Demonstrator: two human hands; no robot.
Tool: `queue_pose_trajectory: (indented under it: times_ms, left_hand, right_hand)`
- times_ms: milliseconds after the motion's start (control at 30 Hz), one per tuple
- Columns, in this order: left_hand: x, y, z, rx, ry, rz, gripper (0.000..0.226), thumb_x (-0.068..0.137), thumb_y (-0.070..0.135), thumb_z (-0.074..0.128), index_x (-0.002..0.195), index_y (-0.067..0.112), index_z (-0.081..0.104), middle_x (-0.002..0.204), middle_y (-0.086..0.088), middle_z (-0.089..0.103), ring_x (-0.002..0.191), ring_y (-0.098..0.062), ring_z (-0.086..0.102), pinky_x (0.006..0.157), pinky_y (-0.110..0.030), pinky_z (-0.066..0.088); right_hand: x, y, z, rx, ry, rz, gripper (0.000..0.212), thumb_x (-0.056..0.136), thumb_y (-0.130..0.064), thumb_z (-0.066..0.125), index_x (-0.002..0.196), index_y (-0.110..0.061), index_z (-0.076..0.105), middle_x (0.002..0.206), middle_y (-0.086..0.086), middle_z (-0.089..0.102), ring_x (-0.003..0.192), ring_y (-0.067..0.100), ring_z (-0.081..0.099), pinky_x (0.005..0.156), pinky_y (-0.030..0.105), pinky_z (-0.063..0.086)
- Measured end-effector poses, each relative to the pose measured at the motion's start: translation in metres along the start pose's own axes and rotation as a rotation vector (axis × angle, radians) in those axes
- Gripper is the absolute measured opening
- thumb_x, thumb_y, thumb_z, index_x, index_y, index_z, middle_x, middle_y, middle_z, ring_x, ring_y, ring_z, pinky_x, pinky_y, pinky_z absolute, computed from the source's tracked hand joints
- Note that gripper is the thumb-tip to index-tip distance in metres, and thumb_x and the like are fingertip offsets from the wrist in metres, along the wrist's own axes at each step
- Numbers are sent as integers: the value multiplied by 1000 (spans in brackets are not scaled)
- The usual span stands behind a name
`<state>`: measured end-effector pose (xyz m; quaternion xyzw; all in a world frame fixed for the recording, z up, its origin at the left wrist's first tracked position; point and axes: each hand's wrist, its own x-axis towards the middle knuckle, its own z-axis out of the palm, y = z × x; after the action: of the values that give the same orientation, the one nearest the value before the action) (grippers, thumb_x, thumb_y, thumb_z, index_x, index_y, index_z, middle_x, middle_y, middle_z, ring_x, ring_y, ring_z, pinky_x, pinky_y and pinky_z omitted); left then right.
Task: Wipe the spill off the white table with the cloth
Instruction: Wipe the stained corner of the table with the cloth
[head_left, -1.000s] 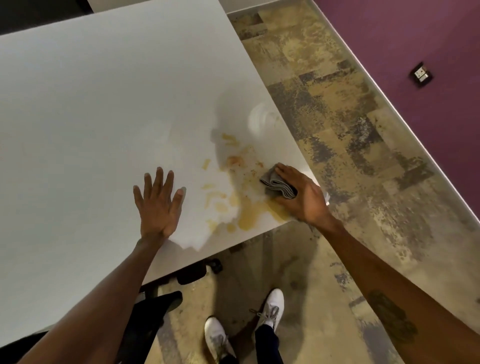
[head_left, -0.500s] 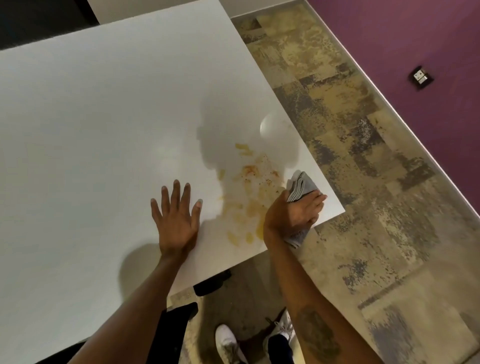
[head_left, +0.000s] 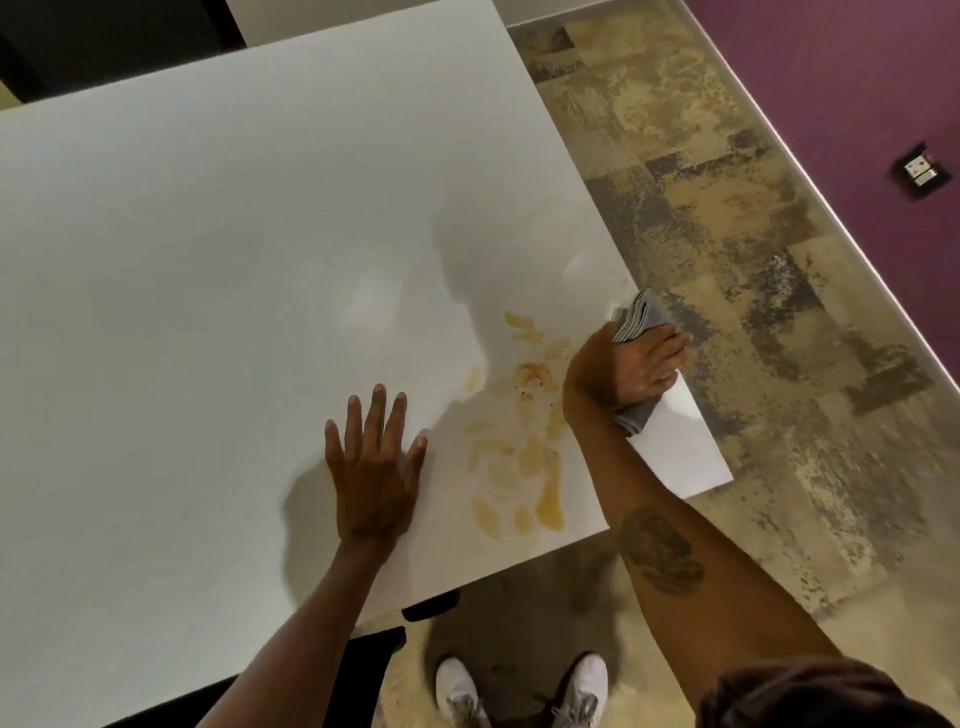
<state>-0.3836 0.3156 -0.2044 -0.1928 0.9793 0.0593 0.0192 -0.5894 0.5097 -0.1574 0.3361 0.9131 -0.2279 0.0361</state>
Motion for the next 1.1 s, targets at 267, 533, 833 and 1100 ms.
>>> queue_pose_trajectory:
  times_ms: [267,533,833,1100]
  left_hand:
    - [-2,-1,3,-73,27,7,69,102,60,24,159,22,33,170,-4,22,159,-31,15,125,-58,16]
    - [-1,-5,10,-71,38,10,67,104,58,23,160,24,31,171,-2,19,160,-29,12,126,-58,15]
    - [-2,2,6,-79,78,-16,56,107,45,31,156,21,42,166,-6,33,156,-34,26,123,-60,21]
    - [-4,4,2,-225,41,-69,59,105,47,22,157,25,39,168,1,26,159,-24,14,127,-55,9]
  right_hand:
    - [41,-26,27,10,88,-284,68,98,-45,39,153,-6,30,162,14,26,150,27,23,121,43,17]
    - [79,-54,39,81,-9,-598,76,94,-54,50,150,-6,36,160,14,31,150,28,26,123,46,19]
    - [92,-55,33,77,-219,-893,74,91,-53,59,149,-11,40,158,10,37,144,27,37,119,48,28]
    - [65,-16,13,67,-426,-1116,77,84,-40,74,148,-11,43,155,9,43,141,28,41,118,40,32]
